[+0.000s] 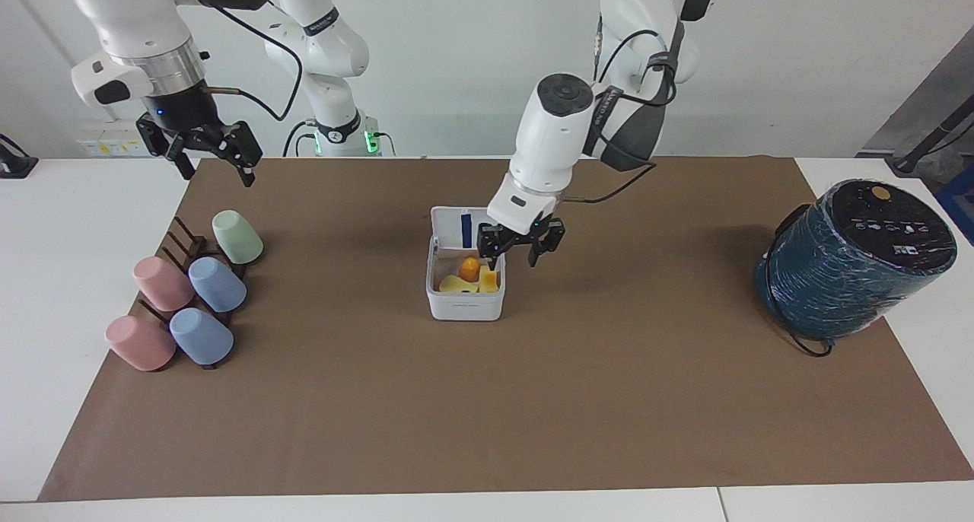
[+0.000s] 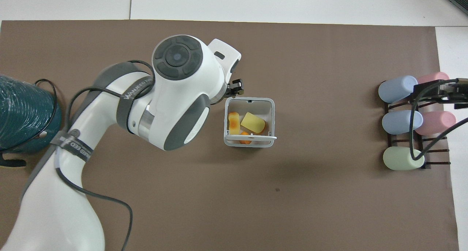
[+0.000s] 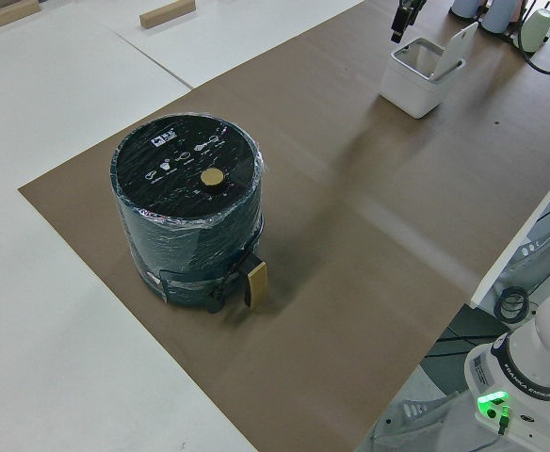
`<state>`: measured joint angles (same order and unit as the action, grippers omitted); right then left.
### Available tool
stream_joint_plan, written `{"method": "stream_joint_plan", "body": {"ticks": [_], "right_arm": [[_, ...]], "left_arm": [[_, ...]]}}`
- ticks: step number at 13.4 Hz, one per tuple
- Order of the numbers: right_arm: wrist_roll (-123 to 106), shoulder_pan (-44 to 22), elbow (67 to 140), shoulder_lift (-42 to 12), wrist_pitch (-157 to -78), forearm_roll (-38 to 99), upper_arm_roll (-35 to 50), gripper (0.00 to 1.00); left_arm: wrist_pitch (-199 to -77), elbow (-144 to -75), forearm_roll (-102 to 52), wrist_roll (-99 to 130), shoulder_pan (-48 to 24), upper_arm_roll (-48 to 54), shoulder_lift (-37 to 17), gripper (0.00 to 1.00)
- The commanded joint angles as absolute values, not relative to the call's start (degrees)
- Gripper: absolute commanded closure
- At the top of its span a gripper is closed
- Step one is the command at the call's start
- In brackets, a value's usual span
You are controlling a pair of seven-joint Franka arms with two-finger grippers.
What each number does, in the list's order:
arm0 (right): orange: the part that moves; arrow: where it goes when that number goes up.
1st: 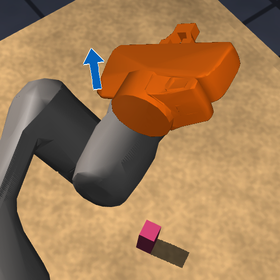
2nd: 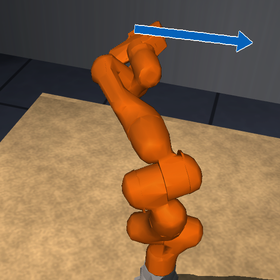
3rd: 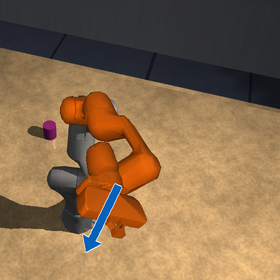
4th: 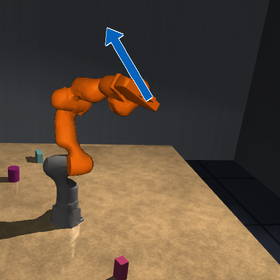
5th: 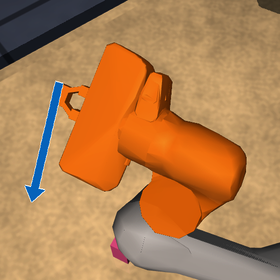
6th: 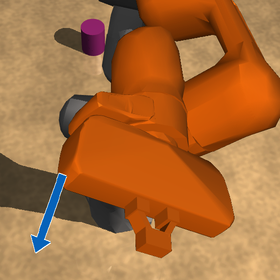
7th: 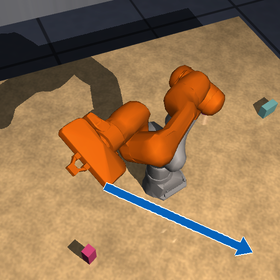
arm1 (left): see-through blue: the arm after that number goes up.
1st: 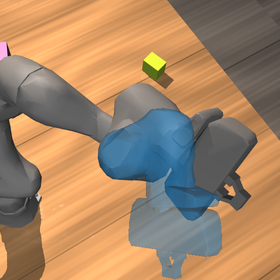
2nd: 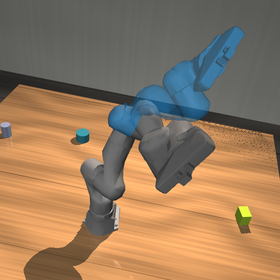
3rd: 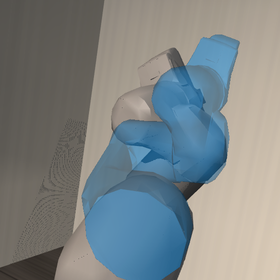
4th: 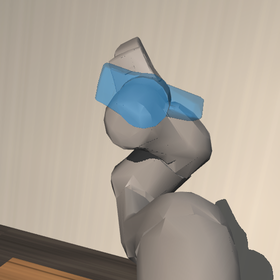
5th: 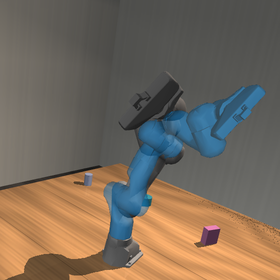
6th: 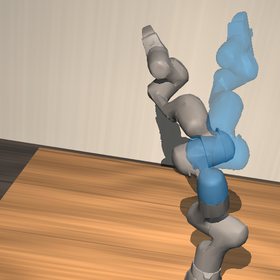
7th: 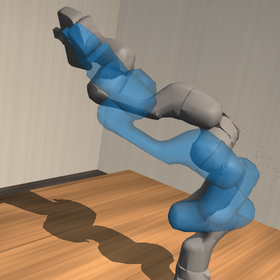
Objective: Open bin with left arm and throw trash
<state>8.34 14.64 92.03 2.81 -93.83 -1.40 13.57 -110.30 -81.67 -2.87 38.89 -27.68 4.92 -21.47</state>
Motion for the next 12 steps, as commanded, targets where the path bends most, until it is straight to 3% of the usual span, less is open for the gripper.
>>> {"method": "stream_joint_plan", "body": {"ticks": [1,8,12], "right_arm": [[6.94,14.94,92.29,3.25,-93.08,-0.53,13.54,0.00],[7.12,13.80,92.37,3.16,-93.08,-0.62,13.10,0.00],[7.03,4.06,92.37,3.16,-93.16,-1.05,2.83,0.00]], "left_arm": [[-103.47,-80.16,-1.76,33.08,-23.57,5.01,-20.22,0.23],[-89.22,-78.57,-1.58,7.68,-8.02,5.18,-12.76,0.23],[-81.93,-78.31,5.69,4.13,-6.42,5.10,-8.45,0.23]]}}
